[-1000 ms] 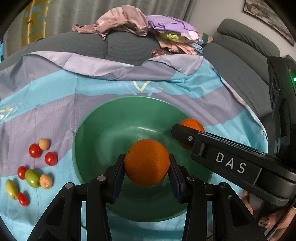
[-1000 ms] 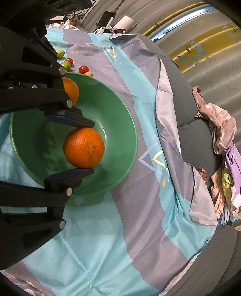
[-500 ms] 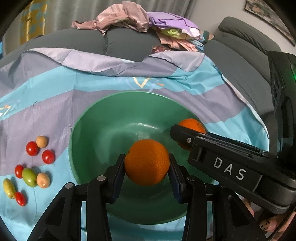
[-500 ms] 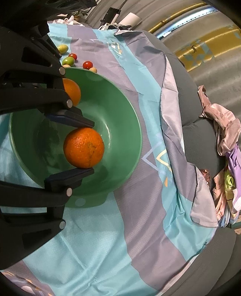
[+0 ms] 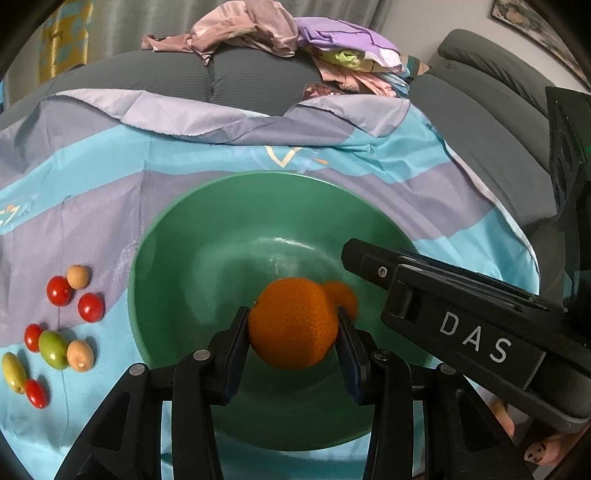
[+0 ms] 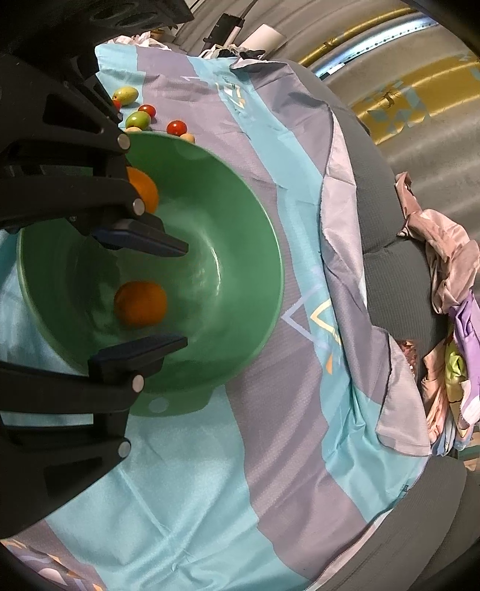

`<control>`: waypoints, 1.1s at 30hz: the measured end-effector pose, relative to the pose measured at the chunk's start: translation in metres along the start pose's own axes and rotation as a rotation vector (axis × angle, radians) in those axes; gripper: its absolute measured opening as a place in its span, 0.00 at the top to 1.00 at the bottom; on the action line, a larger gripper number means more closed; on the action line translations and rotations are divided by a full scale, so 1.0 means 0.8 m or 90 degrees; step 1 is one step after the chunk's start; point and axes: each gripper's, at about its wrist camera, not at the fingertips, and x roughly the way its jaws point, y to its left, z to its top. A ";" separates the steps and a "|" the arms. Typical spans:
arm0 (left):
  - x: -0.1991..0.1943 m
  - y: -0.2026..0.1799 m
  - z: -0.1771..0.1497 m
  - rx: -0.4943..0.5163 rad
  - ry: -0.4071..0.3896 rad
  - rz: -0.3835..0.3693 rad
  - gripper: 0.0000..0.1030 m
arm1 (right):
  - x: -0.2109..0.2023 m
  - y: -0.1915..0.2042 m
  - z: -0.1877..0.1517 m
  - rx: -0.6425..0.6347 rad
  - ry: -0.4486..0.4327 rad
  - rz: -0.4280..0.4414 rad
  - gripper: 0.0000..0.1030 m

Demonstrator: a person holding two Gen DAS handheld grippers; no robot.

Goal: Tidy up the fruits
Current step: 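Open the left gripper to drop the orange into the green bowl, then move both grippers back toward the remaining fruit on the sheet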

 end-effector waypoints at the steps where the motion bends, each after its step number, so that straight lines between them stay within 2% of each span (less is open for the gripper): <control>1: -0.001 0.000 -0.001 -0.004 -0.002 -0.003 0.57 | 0.000 0.000 0.000 0.000 0.000 0.001 0.57; 4: -0.007 0.000 -0.001 -0.004 -0.011 0.002 0.56 | -0.002 0.000 0.000 0.003 -0.004 0.002 0.53; 5: -0.012 -0.001 -0.002 -0.003 -0.020 0.000 0.56 | -0.003 0.000 0.000 0.004 -0.007 0.002 0.47; 7: -0.023 0.001 0.000 -0.004 -0.035 -0.003 0.53 | -0.007 0.001 0.000 0.003 -0.016 0.000 0.44; 9: -0.033 0.005 0.001 -0.008 -0.045 -0.010 0.44 | -0.013 0.003 0.000 0.004 -0.027 -0.001 0.40; 15: -0.073 0.040 -0.005 -0.032 -0.072 -0.007 0.38 | -0.025 0.017 0.000 -0.006 -0.054 -0.005 0.33; 17: -0.088 0.062 -0.010 -0.048 -0.078 0.005 0.33 | -0.027 0.024 -0.001 -0.009 -0.059 0.001 0.31; 22: -0.122 0.126 -0.021 -0.102 -0.085 0.055 0.33 | -0.027 0.055 -0.009 -0.038 -0.058 0.006 0.30; 30: -0.168 0.214 -0.036 -0.175 -0.115 0.076 0.32 | -0.028 0.125 -0.024 -0.089 -0.049 0.028 0.29; 33: -0.172 0.241 -0.044 -0.203 -0.117 0.059 0.33 | -0.028 0.161 -0.026 -0.113 -0.046 0.036 0.29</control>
